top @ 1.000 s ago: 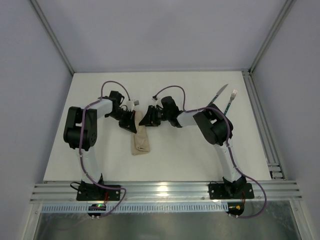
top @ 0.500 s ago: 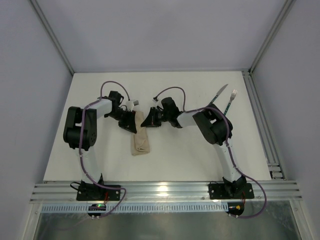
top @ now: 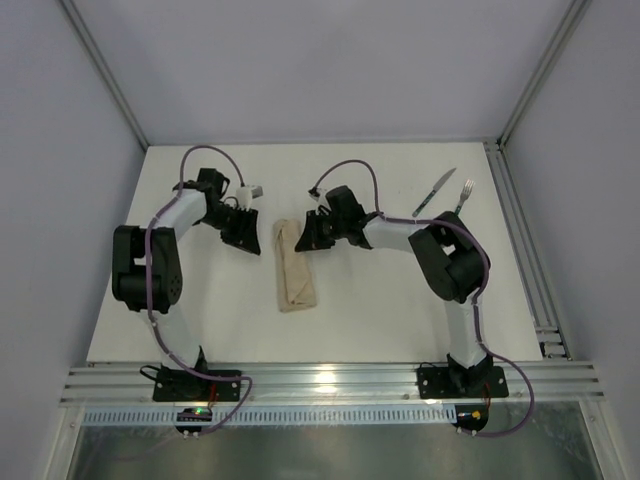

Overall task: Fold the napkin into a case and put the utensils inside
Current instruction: Pick up the smaller rectangle-folded napkin from the center of the board.

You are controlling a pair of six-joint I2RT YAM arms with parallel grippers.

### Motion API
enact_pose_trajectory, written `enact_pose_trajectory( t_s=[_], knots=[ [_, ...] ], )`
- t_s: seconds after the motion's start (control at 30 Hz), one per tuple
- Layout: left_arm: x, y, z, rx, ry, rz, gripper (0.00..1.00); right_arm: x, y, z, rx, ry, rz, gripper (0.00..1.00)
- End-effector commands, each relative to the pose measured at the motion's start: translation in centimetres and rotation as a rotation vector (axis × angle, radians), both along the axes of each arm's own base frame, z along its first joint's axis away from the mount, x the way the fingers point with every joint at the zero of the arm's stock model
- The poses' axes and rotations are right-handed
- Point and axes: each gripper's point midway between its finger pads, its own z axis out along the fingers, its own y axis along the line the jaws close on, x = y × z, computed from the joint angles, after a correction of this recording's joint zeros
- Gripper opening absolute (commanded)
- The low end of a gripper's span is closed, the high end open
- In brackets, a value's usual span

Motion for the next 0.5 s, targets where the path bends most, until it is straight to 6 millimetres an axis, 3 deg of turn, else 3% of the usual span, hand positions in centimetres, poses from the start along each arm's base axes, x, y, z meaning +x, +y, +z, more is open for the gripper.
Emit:
enact_pose_trajectory(
  t_s=[0.0, 0.23, 0.4, 0.47],
  knots=[
    [0.6, 1.0, 2.4, 0.009, -0.061, 0.008, 0.37, 0.8, -1.3, 2.5, -0.053, -0.109, 0.034, 0.03],
    [0.9, 1.7, 2.6, 0.04, -0.081, 0.017, 0.36, 0.0, -5.0, 1.5, -0.263, -0.098, 0.07, 0.04],
    [1.2, 2.3, 3.3, 0.058, -0.11, 0.025, 0.36, 0.2, -7.6, 2.6, -0.382, -0.148, 0.052, 0.03],
    [1.4, 2.6, 3.6, 0.066, -0.121, 0.028, 0.36, 0.5, -9.6, 2.6, -0.479, -0.173, 0.028, 0.03]
  ],
)
